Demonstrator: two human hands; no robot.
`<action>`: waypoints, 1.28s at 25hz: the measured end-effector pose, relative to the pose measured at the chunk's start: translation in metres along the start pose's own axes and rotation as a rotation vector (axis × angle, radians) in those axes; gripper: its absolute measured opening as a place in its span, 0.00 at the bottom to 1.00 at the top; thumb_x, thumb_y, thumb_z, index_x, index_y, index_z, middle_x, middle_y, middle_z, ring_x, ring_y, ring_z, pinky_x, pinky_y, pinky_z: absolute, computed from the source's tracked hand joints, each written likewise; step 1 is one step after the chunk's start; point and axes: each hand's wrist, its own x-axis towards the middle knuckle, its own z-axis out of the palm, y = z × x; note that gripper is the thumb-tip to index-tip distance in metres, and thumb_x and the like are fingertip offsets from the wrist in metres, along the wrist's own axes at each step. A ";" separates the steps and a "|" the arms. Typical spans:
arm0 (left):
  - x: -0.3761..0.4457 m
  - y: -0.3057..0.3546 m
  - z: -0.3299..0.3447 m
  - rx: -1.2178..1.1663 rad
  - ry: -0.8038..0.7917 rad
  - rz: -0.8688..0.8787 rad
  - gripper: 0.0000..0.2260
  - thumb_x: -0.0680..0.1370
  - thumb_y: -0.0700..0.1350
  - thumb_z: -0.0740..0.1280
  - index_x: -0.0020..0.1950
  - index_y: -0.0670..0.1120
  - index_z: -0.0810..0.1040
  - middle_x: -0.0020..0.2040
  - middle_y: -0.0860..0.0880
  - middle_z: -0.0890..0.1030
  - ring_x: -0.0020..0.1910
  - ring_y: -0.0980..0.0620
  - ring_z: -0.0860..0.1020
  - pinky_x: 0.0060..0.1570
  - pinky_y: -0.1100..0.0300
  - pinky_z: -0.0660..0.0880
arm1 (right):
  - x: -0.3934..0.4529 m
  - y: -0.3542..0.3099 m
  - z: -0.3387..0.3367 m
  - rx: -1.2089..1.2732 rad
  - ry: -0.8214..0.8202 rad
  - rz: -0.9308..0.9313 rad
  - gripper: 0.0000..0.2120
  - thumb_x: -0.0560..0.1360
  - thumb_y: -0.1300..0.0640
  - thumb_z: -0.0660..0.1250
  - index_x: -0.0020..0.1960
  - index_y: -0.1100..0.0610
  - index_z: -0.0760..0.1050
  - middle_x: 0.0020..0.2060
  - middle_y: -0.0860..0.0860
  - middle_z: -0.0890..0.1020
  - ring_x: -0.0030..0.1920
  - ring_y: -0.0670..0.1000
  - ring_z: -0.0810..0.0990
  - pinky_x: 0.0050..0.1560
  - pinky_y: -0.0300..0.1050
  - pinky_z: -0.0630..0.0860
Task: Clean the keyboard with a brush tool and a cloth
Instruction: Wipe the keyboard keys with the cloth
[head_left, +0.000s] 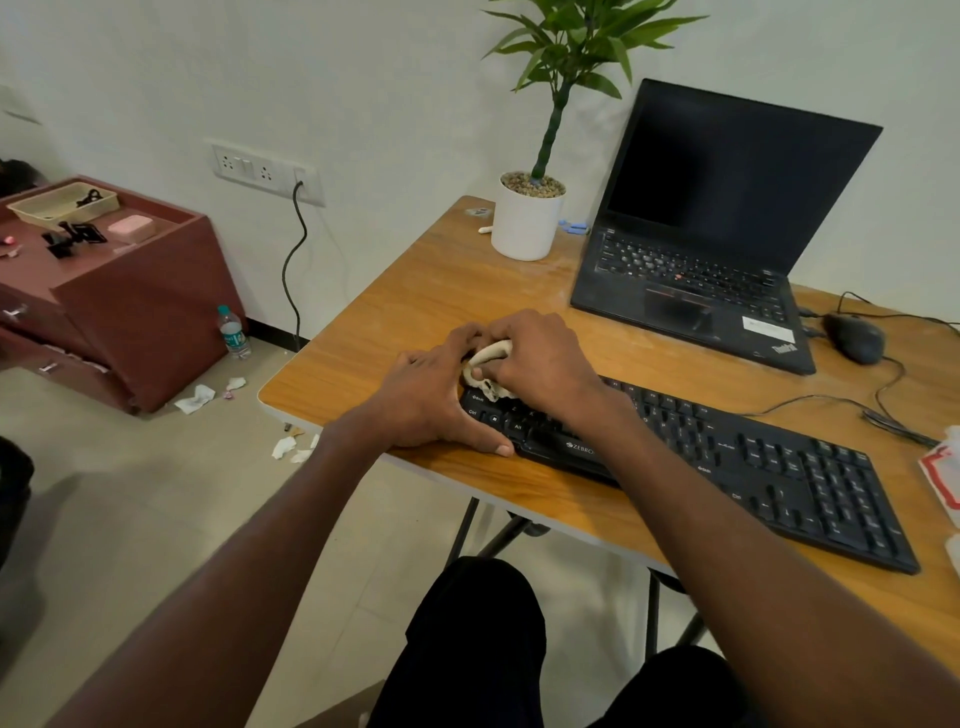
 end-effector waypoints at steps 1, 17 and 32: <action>0.001 0.000 0.000 0.006 -0.001 -0.001 0.62 0.57 0.74 0.80 0.81 0.59 0.50 0.74 0.60 0.71 0.75 0.52 0.69 0.74 0.54 0.55 | -0.002 0.006 -0.002 -0.043 -0.013 0.009 0.06 0.71 0.52 0.80 0.46 0.49 0.84 0.37 0.44 0.82 0.40 0.46 0.80 0.34 0.38 0.69; 0.000 0.002 -0.001 0.011 -0.008 -0.022 0.65 0.53 0.78 0.76 0.82 0.59 0.49 0.80 0.57 0.67 0.77 0.50 0.68 0.74 0.56 0.52 | -0.037 0.019 -0.014 -0.291 0.078 -0.141 0.11 0.74 0.60 0.76 0.54 0.48 0.86 0.48 0.47 0.81 0.48 0.52 0.79 0.45 0.48 0.77; 0.000 0.002 -0.002 -0.005 -0.012 -0.018 0.64 0.52 0.78 0.76 0.81 0.60 0.51 0.79 0.56 0.68 0.76 0.50 0.68 0.74 0.55 0.53 | -0.044 0.033 -0.034 -0.324 0.033 0.080 0.09 0.75 0.61 0.75 0.52 0.49 0.87 0.46 0.51 0.85 0.41 0.50 0.79 0.41 0.43 0.75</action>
